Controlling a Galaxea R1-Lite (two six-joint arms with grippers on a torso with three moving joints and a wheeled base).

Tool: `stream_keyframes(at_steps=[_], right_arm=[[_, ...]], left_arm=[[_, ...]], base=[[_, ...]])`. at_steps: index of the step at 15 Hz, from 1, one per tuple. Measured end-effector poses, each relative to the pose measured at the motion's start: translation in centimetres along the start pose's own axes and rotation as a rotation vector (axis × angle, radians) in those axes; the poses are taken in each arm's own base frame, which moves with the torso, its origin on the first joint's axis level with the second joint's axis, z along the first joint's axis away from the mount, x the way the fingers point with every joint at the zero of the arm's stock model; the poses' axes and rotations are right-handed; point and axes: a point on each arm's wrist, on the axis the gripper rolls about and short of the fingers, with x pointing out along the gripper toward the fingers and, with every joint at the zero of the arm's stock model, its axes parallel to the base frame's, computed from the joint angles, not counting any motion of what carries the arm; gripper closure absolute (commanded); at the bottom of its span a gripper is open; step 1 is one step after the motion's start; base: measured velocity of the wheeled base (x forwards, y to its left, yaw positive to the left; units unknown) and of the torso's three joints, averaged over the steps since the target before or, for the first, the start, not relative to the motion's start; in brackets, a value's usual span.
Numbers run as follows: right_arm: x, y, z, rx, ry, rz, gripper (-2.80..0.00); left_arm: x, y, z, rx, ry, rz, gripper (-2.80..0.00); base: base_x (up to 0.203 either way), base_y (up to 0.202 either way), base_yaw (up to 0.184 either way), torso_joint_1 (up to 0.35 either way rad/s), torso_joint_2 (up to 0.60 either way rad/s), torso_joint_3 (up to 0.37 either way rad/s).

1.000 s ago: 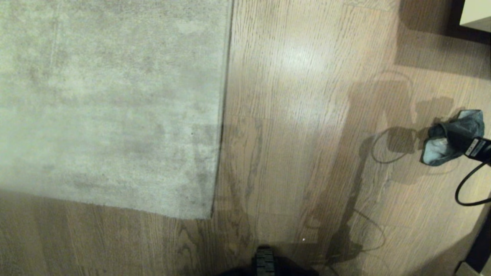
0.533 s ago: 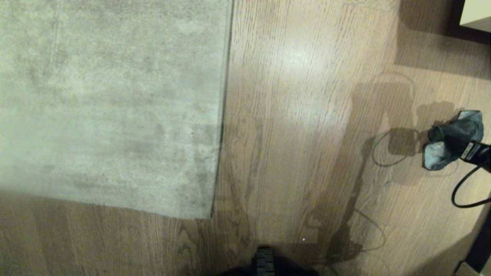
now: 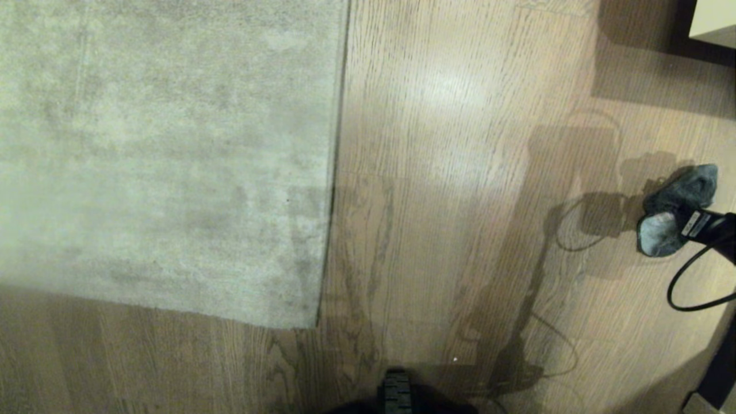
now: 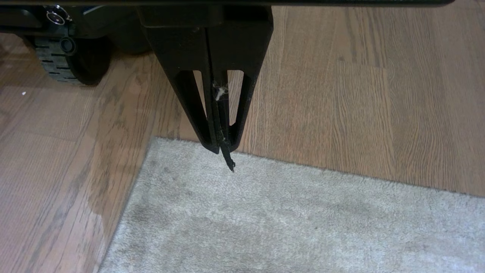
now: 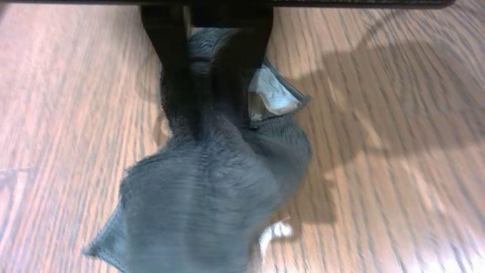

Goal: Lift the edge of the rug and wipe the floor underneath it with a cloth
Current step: Pick up the rag

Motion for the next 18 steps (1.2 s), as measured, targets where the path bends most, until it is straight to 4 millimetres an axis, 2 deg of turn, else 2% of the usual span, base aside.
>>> stream_keyframes(at_steps=[10, 18], right_arm=[[-0.6, 1.2, -0.5, -0.003, 0.013, 0.067, 0.0], [-2.8, 2.0, -0.4, -0.013, 0.032, 0.136, 0.0]], left_arm=[[0.0, 0.0, 0.0, 0.0, 0.0, 0.0, 0.0], [0.0, 0.0, 0.0, 0.0, 0.0, 0.0, 0.0]], base=[[0.0, 0.0, 0.0, 0.0, 0.0, 0.0], [0.0, 0.0, 0.0, 0.0, 0.0, 0.0]])
